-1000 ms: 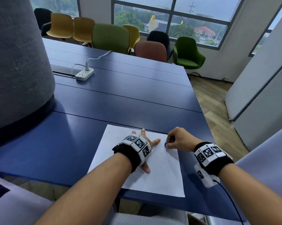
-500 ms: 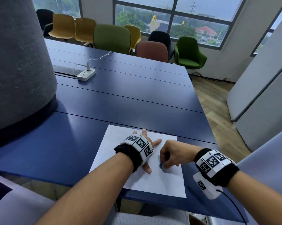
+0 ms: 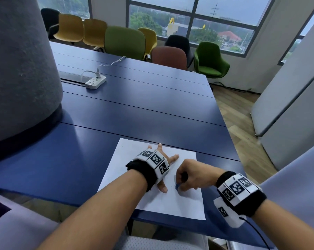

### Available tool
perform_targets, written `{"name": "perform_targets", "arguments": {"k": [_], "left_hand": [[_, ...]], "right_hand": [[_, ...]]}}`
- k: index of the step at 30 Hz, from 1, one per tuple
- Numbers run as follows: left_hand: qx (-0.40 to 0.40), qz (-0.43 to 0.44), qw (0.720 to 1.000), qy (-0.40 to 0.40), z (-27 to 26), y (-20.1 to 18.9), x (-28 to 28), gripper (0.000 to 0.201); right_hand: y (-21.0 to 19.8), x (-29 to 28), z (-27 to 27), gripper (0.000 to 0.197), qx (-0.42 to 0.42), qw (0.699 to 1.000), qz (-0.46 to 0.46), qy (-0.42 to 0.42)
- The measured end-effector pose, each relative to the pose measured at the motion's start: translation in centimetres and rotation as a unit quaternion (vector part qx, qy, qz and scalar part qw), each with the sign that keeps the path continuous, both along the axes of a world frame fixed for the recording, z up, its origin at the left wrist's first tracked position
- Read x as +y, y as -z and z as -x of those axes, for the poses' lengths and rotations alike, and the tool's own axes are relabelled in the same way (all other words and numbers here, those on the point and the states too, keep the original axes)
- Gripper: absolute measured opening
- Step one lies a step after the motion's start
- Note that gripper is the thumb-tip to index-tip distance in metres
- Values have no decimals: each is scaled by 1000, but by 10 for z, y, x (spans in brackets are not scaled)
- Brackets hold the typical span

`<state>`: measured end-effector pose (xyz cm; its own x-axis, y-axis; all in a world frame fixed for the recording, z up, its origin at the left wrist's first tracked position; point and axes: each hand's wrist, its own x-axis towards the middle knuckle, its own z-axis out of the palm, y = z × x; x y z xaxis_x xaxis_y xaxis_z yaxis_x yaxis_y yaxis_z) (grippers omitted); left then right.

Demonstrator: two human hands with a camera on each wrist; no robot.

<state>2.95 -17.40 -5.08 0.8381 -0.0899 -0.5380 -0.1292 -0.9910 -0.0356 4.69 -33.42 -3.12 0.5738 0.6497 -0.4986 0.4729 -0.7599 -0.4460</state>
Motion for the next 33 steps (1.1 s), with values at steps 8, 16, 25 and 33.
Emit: {"name": "perform_targets", "arguments": {"k": [8,16,25,33], "left_hand": [[-10,1,1000,13,3,-3,-1,136],[-5,1,1000,0,-1,4,2,140],[-2,-9,1000,0,-1,2,-1,140],[1,-7,1000,-8,-2,3,-1,141]], "right_hand": [[2,-2,-14,10,-34,998,-26,37],[0,-2,-47,13,-129,988,-24,75],[-1,-4,-54,8,-87,994,-6,60],[0,-6,-51,12,-59,995,-24,75]]}}
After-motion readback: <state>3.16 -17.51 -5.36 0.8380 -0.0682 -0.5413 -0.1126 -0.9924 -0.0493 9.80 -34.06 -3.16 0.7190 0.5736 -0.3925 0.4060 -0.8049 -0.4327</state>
